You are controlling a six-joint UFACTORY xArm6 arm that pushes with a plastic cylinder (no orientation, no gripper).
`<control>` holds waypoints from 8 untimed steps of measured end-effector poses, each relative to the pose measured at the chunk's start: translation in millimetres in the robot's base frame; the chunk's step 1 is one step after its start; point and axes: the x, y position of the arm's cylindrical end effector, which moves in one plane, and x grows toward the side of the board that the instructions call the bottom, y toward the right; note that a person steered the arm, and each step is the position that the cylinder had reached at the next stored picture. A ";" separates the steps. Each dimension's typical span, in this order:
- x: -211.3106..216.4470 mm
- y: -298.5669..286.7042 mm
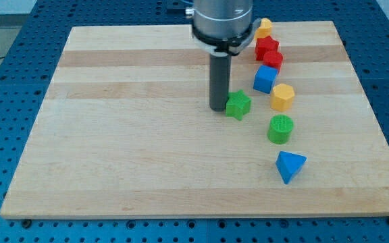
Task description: Move green star on top left to green circle
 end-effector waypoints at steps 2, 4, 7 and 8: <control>-16.8 14.5; -0.5 27.7; 20.0 56.4; 20.0 58.1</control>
